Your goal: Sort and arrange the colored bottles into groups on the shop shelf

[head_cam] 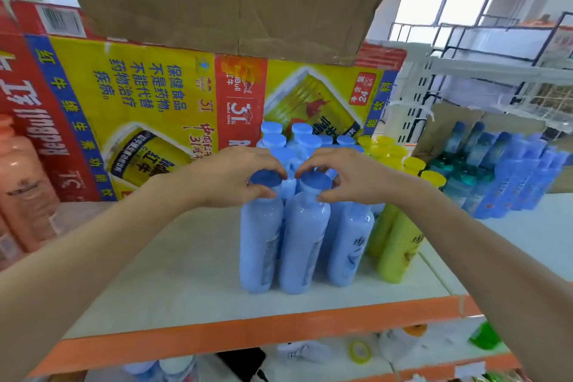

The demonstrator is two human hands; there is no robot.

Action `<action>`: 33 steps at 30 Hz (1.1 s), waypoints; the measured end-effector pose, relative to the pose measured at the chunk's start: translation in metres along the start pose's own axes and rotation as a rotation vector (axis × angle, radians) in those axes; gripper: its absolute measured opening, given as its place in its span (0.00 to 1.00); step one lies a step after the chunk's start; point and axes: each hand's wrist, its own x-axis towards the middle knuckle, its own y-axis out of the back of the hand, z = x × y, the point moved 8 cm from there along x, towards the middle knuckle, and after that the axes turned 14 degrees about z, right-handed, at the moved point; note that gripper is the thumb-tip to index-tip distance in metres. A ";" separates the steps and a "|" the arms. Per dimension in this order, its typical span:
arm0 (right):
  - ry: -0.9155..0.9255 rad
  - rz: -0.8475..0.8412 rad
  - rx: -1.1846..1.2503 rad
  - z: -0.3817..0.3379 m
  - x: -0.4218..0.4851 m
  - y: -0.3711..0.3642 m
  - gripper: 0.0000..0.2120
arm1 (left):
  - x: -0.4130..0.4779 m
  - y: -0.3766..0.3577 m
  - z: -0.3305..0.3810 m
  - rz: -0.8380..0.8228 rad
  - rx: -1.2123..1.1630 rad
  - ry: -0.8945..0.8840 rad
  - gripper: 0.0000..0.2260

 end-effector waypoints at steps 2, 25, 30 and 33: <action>0.063 -0.037 -0.008 0.000 0.000 -0.001 0.20 | 0.002 0.000 -0.001 0.039 0.007 0.040 0.13; 0.039 0.009 0.001 0.008 0.002 -0.003 0.20 | -0.011 -0.014 -0.010 -0.001 -0.525 0.354 0.20; 0.065 -0.041 0.016 0.008 0.000 -0.003 0.17 | -0.010 -0.010 -0.011 0.106 -0.440 0.369 0.18; 0.057 -0.063 0.033 0.009 0.000 -0.003 0.16 | -0.008 -0.009 -0.009 0.146 -0.363 0.365 0.16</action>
